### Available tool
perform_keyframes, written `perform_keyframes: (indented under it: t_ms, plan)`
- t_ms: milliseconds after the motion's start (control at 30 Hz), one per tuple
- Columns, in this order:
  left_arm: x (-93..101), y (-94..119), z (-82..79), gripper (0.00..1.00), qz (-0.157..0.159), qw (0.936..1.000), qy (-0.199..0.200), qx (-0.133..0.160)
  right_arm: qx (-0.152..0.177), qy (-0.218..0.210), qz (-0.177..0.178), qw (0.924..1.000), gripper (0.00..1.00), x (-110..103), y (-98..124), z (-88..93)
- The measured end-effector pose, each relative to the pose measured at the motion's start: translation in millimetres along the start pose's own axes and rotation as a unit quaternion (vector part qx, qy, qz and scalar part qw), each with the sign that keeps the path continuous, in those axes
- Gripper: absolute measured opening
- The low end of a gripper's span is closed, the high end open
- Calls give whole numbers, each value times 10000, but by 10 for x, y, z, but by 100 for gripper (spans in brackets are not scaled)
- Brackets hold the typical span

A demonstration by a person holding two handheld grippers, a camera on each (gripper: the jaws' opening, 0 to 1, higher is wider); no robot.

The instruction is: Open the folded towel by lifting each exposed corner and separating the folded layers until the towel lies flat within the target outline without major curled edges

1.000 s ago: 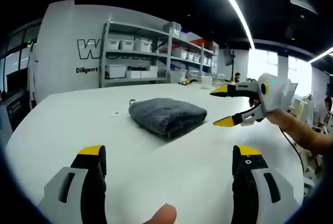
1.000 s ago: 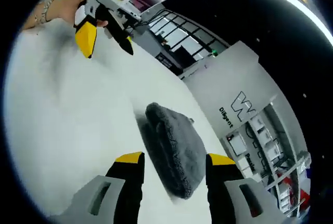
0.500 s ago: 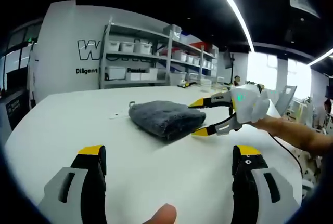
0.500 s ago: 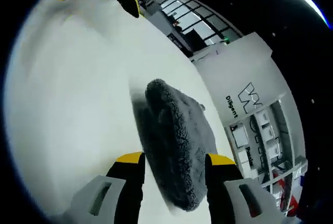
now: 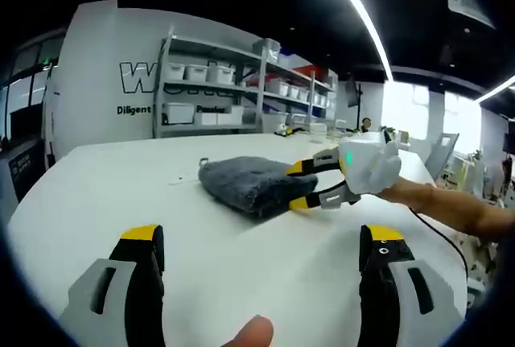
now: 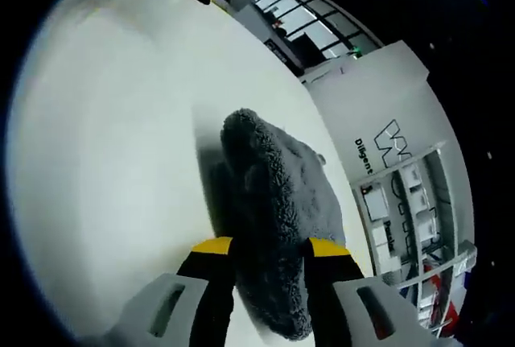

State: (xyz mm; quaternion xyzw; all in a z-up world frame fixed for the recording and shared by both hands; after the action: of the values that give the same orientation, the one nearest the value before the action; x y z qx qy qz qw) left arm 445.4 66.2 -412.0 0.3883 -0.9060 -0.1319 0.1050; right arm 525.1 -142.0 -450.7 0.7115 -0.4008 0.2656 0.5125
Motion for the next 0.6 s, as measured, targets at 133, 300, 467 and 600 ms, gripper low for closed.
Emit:
perform_keyframes:
  t_ms: [133, 300, 467, 600]
  plan:
    - [12, 15, -16, 100, -14, 10000, -38, 46, -1, 142, 25, 9999, 18, -13, -5, -12]
    - [0, 11, -25, 100, -5, 10000, -24, 60, 101, 95, 10, 9999, 13, 15, -15, -4]
    - [-9, 2, -37, 100, 37, 10000, -10, 68, 161, -67, -58, 9998, 12, 27, 16, 18]
    - [-4, 0, -17, 100, 37, 10000, 5, 33, 169, -169, -118, 9996, 12, 56, 19, 12]
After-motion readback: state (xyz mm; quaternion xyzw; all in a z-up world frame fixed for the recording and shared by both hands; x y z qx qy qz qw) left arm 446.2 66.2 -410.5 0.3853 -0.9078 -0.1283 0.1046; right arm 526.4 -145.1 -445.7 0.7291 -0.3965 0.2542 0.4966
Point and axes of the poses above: the point that each gripper's makers call its tool centre point, and the gripper's own axes: y roughly backward along the fingers, x roughly to its right, z roughly out of its underside, the point moved 6 cm from there along y, roughly backward along the fingers, and after that the axes turned 6 degrees about -x, right-handed, at the moved point
